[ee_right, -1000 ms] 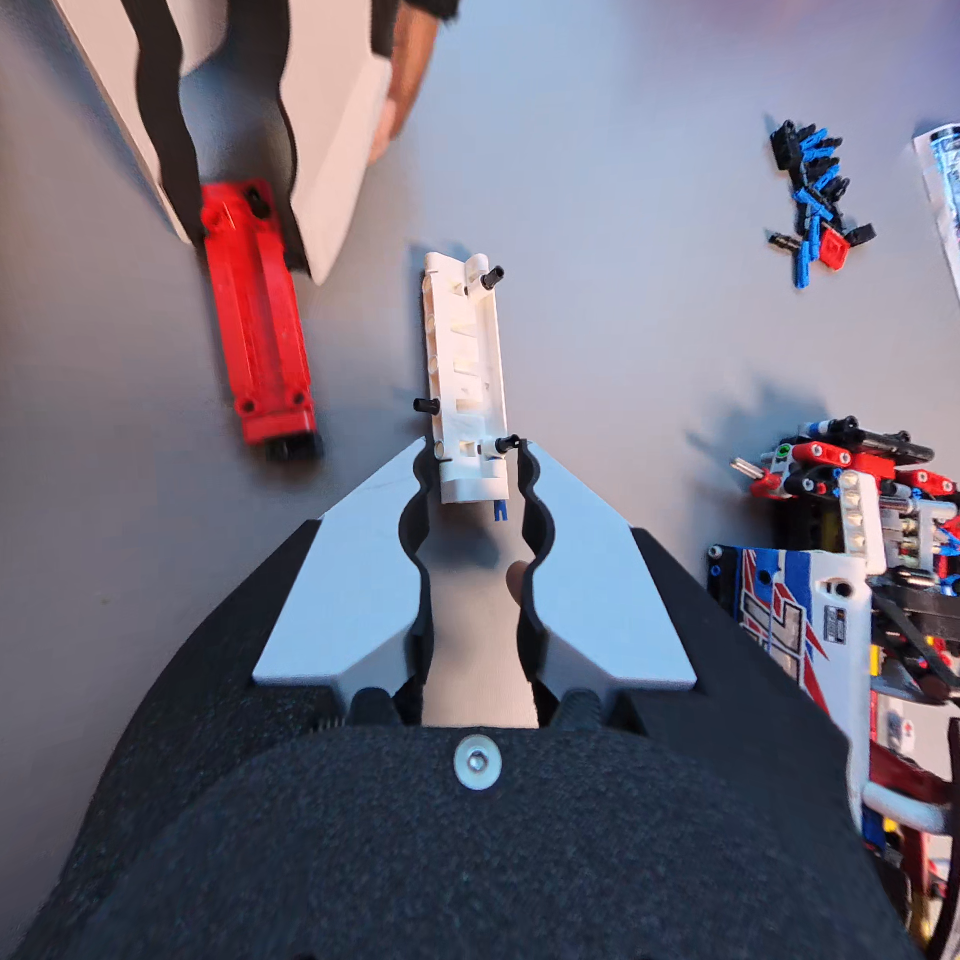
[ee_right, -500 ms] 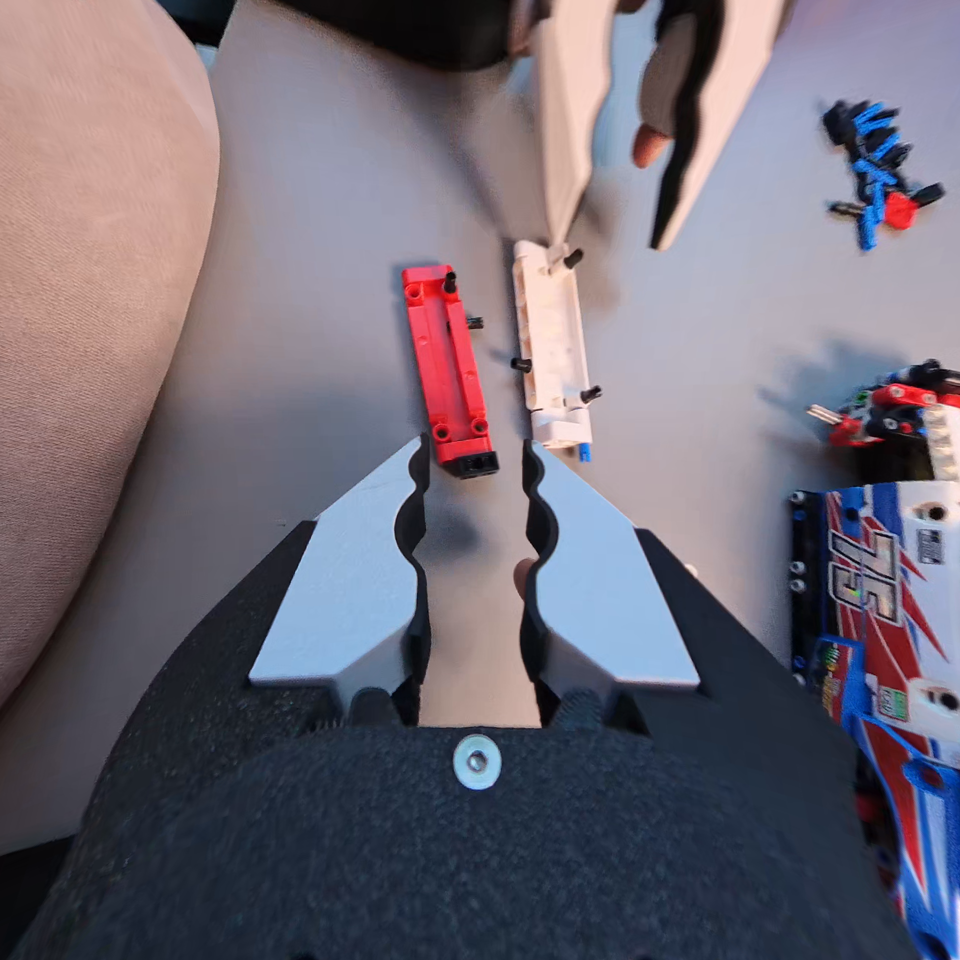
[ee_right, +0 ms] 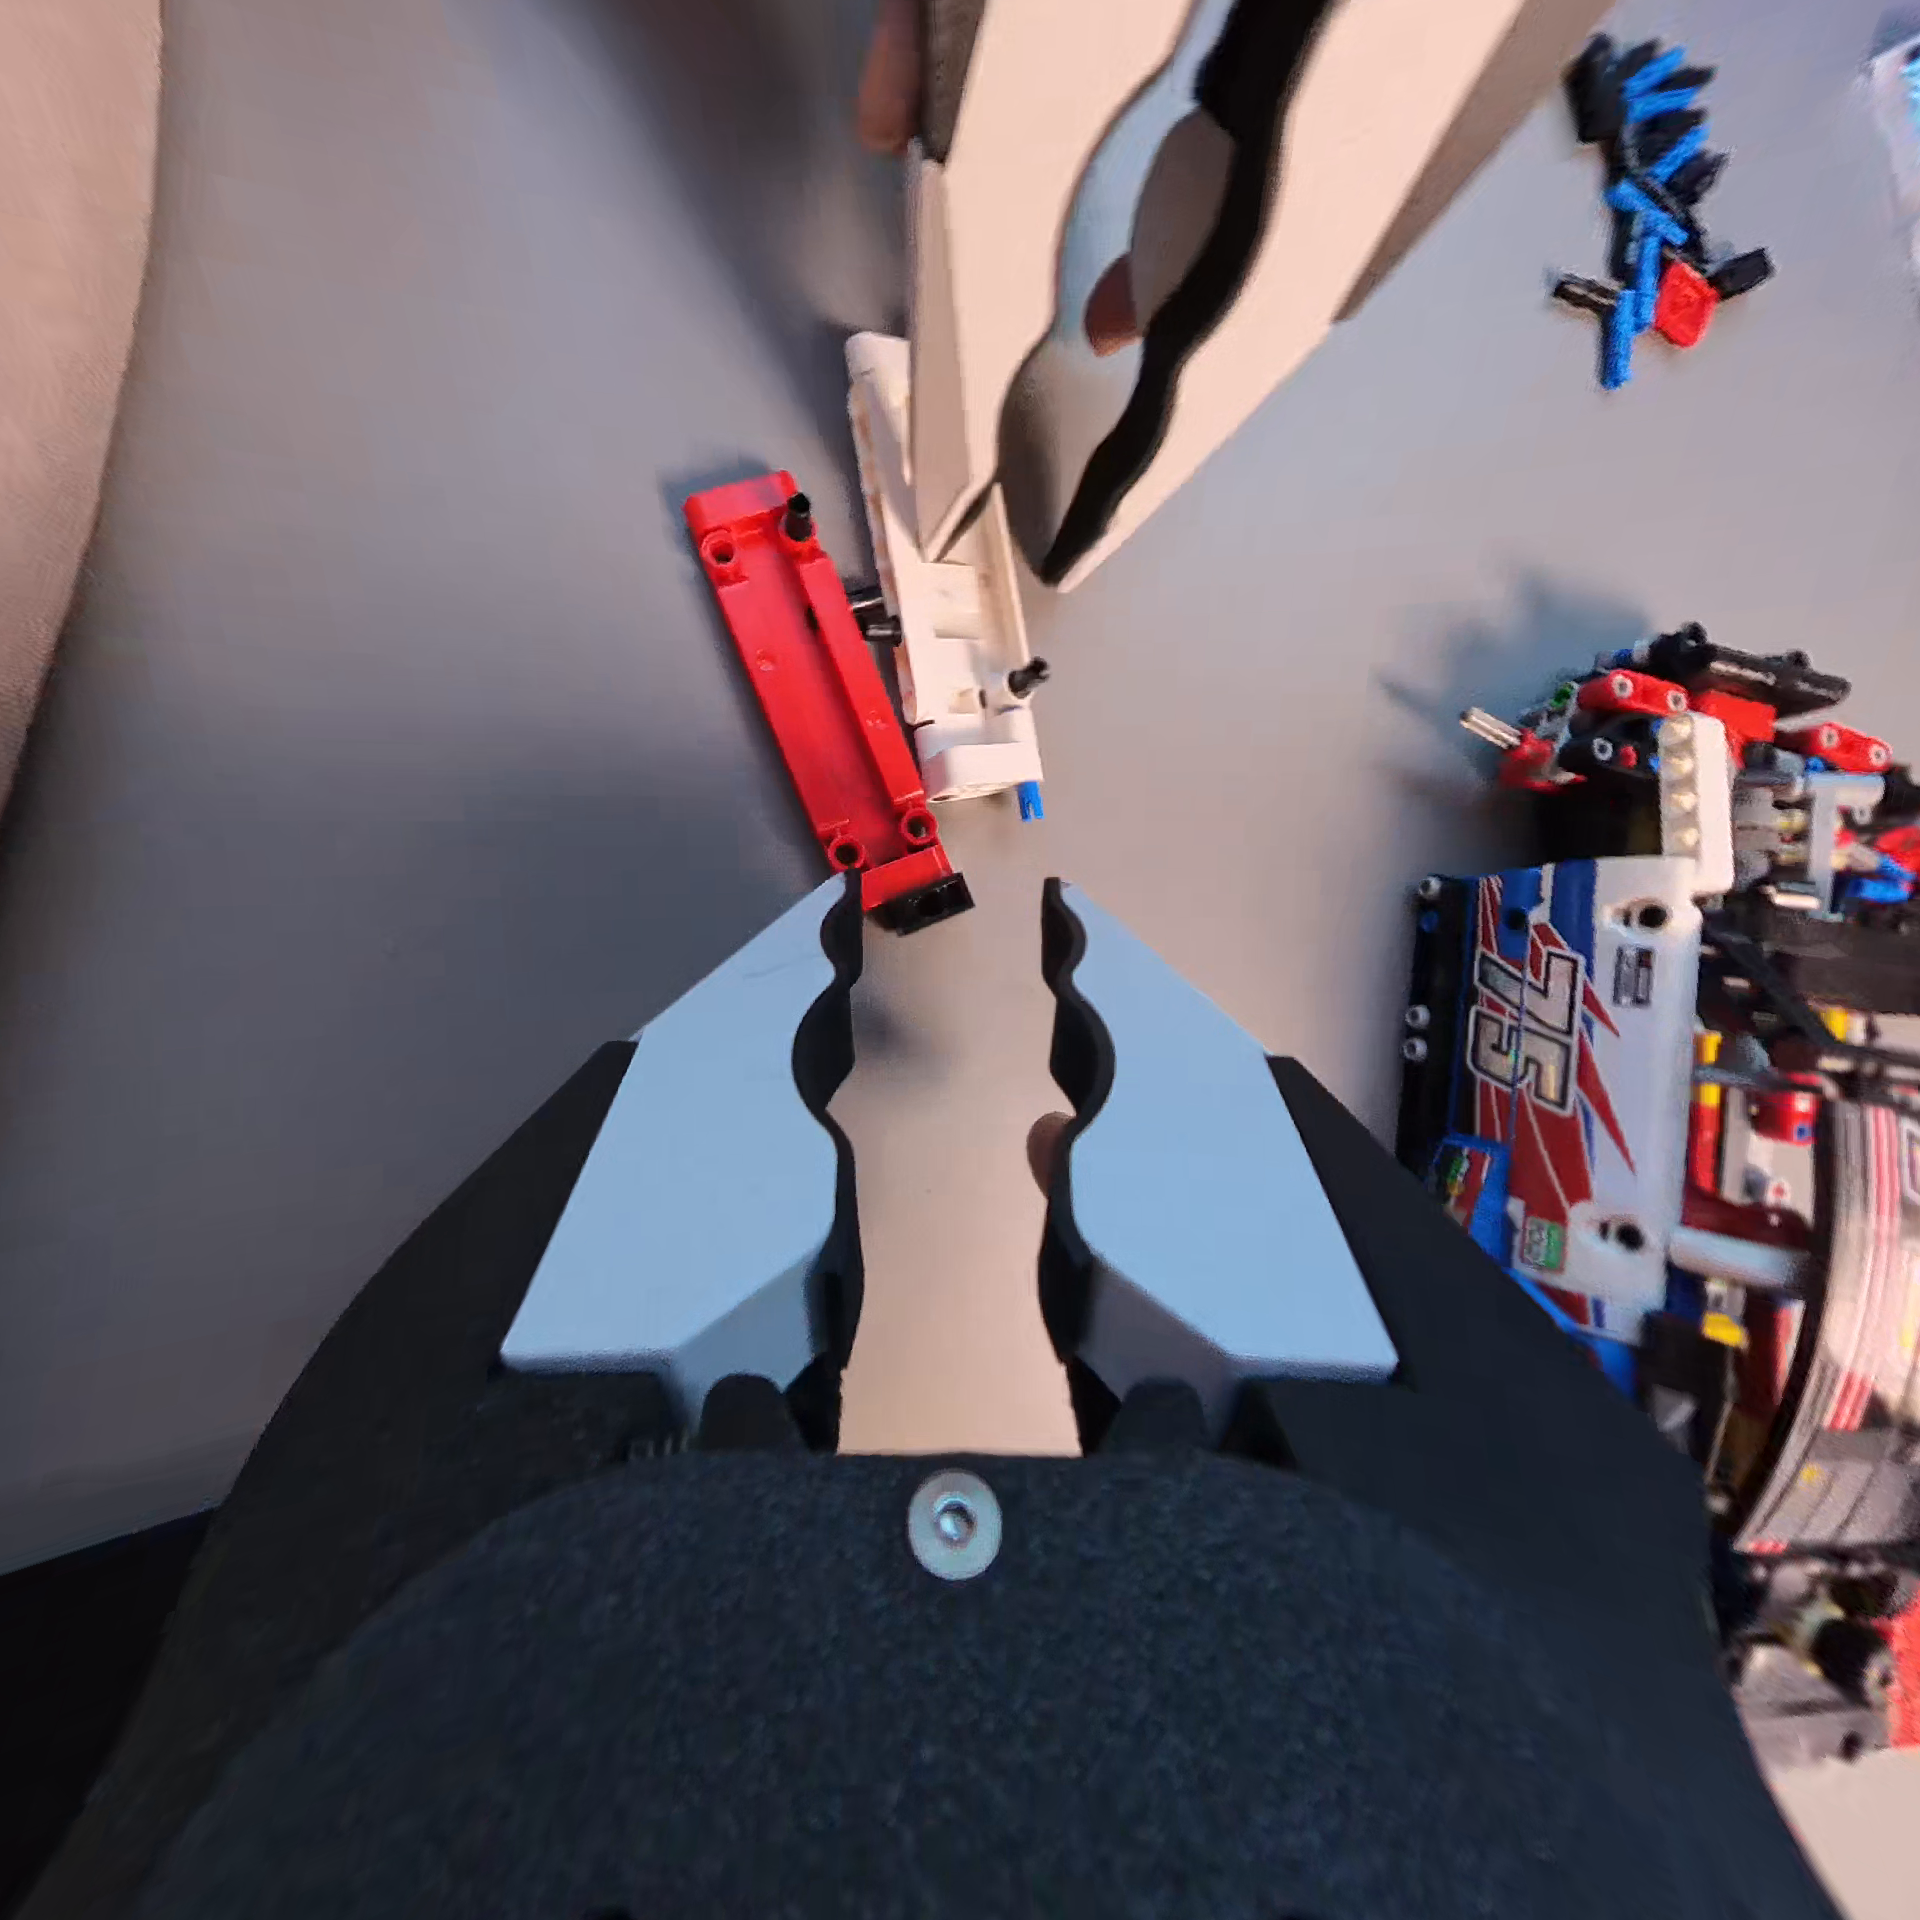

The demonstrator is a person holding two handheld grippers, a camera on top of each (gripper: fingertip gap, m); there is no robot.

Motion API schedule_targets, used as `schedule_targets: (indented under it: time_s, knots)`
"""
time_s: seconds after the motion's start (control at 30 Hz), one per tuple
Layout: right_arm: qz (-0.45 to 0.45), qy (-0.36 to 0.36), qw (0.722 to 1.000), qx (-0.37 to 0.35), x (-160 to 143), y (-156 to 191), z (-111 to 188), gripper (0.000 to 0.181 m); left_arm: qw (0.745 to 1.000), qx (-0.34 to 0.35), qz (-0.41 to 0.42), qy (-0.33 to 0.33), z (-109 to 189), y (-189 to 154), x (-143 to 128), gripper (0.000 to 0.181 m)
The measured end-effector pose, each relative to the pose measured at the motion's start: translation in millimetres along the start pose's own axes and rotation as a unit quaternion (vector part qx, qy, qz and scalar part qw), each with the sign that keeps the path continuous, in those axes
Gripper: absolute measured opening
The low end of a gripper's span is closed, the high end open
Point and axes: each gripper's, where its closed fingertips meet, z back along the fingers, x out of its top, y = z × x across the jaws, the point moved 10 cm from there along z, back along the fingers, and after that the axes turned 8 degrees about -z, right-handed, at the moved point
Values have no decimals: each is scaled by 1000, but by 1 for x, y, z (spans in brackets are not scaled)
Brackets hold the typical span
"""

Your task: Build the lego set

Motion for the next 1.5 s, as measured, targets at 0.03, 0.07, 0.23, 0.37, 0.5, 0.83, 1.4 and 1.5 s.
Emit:
schedule_targets:
  time_s: [0.03,0.07,0.23,0.37,0.5,0.83,1.4,1.5]
  knots:
    - [-24,-14,1000,-4,-2,-1,3,31,1000,8,3,-3,0,-3,-1,24]
    - [-52,-26,998,-11,-5,-2,5,31,1000,15,5,-7,0,-6,-2,22]
    - [-178,-83,980,-13,-10,-4,2,32,995,70,-44,-48,1,-16,-5,0]
    - [-285,-154,946,-31,-5,-12,3,48,972,140,2,-187,30,-2,-8,0]
    - [-408,-312,858,-6,9,-18,9,46,924,191,43,-329,61,1,1,0]
    - [-297,-247,919,79,37,-39,29,4,921,155,21,-358,64,-11,14,27]
    - [-258,-8,966,1,-16,9,4,32,958,-49,140,-246,16,8,-17,7]
    - [-257,14,966,9,-14,4,-6,19,963,-49,128,-233,10,4,-13,7]
